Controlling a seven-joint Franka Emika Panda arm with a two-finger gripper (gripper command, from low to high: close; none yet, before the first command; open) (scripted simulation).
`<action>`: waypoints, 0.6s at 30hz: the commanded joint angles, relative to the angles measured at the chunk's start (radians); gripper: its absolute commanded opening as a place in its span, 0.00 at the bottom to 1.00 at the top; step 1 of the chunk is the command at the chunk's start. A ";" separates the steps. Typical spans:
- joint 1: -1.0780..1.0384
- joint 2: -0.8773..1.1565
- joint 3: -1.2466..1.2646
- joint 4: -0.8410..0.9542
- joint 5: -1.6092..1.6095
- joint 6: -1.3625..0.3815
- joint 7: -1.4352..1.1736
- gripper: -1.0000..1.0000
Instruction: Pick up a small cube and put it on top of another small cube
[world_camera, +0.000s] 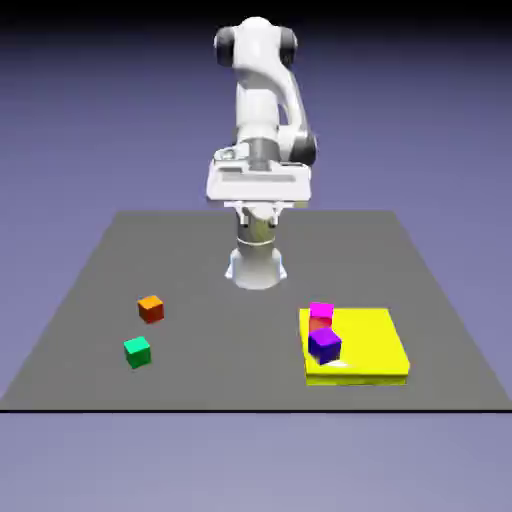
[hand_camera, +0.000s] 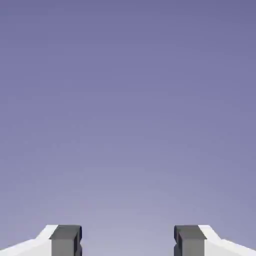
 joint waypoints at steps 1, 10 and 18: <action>-0.036 -0.013 0.030 0.015 0.005 -0.019 0.031 0.50; -0.362 -0.131 0.302 0.152 0.046 -0.194 0.306 0.50; -0.652 -0.235 0.544 0.274 0.083 -0.349 0.552 0.50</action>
